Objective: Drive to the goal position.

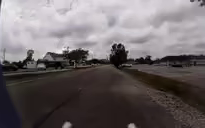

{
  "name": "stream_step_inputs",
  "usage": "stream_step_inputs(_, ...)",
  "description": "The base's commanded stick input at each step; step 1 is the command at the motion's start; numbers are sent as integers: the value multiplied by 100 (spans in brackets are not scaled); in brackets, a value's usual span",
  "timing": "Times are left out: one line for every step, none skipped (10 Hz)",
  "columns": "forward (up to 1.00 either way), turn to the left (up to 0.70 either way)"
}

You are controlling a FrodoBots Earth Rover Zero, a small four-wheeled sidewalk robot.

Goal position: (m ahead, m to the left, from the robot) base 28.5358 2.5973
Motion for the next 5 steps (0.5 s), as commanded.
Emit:
stream_step_inputs(60,0)
stream_step_inputs(60,0)
stream_step_inputs(60,0)
stream_step_inputs(60,0)
stream_step_inputs(60,0)
